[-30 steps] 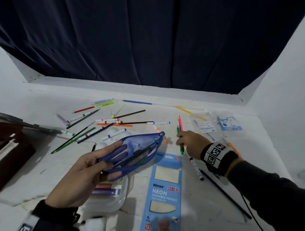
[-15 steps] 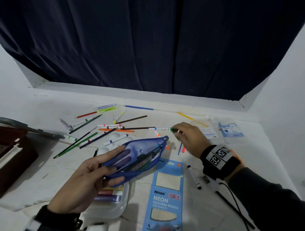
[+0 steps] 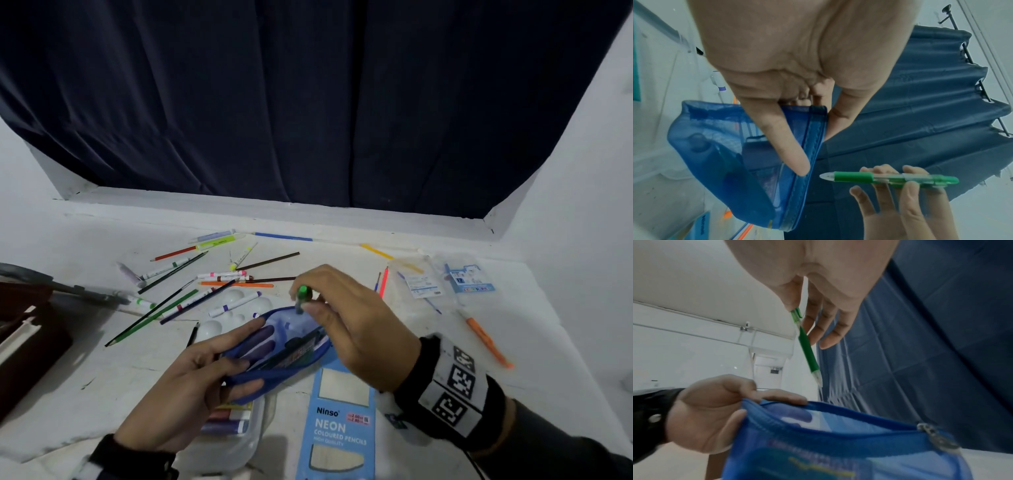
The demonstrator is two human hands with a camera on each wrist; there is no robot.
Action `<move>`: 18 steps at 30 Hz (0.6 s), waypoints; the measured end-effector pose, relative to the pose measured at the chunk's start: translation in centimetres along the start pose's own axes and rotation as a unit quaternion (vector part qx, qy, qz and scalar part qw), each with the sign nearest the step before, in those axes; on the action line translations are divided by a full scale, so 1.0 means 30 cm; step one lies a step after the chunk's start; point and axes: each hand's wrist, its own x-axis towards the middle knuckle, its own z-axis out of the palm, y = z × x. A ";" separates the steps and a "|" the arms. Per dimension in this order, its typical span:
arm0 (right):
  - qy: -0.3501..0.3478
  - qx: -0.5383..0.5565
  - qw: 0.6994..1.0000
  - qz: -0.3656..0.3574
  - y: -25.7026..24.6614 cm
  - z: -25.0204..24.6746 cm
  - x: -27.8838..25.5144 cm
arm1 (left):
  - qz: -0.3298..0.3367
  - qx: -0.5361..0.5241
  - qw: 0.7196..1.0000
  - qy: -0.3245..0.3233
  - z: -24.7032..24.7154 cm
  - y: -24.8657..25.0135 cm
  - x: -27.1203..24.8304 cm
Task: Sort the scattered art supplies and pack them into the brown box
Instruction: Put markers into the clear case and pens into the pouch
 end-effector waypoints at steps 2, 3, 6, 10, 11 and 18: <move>-0.029 0.009 0.999 -0.008 -0.008 0.021 -0.015 | -0.005 -0.008 1.000 0.000 0.005 0.000 0.000; -0.054 0.013 0.998 -0.006 -0.002 0.031 -0.024 | -0.006 -0.013 1.000 -0.002 0.009 0.002 -0.002; -0.146 -0.080 0.986 -0.019 0.048 0.061 -0.059 | -0.012 -0.030 0.999 -0.012 0.022 0.008 -0.005; -0.129 -0.074 0.987 0.068 0.093 0.030 -0.095 | -0.043 -0.040 0.998 -0.017 0.041 0.004 -0.003; -0.084 -0.050 0.990 0.101 0.107 0.011 -0.100 | -0.048 -0.041 0.998 -0.017 0.045 0.004 -0.005; -0.141 -0.033 0.946 0.289 0.240 -0.069 -0.253 | -0.045 -0.030 0.998 -0.045 0.063 0.007 -0.015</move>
